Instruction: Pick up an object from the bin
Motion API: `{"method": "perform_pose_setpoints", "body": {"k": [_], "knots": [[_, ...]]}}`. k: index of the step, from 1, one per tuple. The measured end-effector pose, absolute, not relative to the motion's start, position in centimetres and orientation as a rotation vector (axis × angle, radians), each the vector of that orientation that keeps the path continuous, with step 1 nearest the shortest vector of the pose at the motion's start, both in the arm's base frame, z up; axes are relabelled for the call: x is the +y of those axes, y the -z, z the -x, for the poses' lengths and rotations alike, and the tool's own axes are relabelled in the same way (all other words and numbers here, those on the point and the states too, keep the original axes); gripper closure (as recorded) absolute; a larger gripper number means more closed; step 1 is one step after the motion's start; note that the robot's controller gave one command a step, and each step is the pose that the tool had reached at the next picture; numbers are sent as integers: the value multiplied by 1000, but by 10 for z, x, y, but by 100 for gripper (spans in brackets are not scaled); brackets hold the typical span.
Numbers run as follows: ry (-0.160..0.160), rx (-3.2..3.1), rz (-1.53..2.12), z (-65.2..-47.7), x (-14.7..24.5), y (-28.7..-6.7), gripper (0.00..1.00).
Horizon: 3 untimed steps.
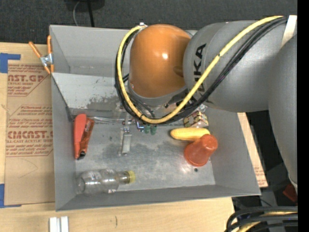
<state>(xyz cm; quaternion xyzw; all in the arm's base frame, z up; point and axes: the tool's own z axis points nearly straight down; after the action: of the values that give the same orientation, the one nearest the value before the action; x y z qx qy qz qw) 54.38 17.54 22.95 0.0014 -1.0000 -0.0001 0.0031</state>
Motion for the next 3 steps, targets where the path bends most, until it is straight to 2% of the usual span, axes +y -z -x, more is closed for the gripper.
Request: {"method": "perform_pose_setpoints", "body": {"k": [1,2,3], "knots": [[2,-3143,-2,-545,175,-234,0],[6,-3147,-91,-544,166,-223,0],[3,-3137,-207,-539,138,-191,0]]}}
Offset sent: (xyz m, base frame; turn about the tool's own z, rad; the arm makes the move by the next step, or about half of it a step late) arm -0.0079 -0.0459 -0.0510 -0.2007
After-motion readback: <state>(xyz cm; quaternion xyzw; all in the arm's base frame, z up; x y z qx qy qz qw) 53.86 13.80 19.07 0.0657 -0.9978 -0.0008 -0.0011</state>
